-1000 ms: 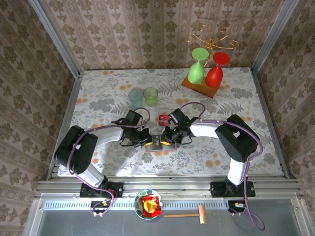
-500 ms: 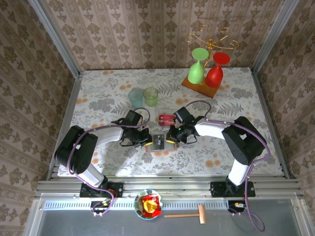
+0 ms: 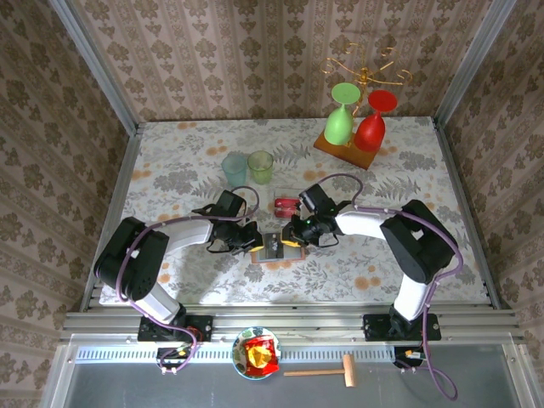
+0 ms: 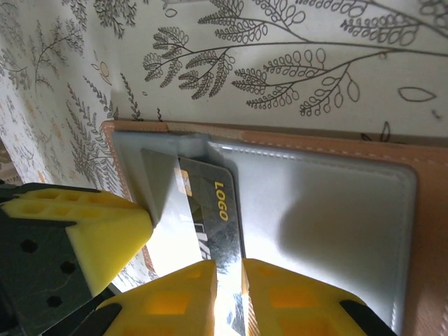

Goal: Take the credit cards out of the card holder

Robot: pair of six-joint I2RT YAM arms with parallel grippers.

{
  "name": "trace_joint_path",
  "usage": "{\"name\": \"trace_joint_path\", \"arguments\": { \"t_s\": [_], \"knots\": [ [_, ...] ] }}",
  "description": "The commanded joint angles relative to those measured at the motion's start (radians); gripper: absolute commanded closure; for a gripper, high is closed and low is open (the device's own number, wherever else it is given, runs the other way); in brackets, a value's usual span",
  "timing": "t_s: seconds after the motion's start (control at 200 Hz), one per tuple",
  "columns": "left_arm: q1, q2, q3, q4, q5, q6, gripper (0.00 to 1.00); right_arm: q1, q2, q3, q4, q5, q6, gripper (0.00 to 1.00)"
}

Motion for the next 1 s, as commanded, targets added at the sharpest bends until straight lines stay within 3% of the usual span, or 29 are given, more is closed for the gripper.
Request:
{"name": "trace_joint_path", "arguments": {
  "t_s": [0.0,0.76,0.995],
  "knots": [
    [0.007,0.004,0.011,-0.037,-0.003,0.025,0.96,0.009,0.03,-0.007,0.031,-0.042,0.019,0.82],
    [0.007,0.014,0.011,-0.034,0.005,0.028,0.96,0.039,0.085,-0.005,0.124,-0.114,0.054,0.81],
    [0.006,0.008,0.013,-0.041,0.002,0.027,0.97,0.038,0.055,-0.004,0.048,-0.056,0.02,0.89]
  ]
}}
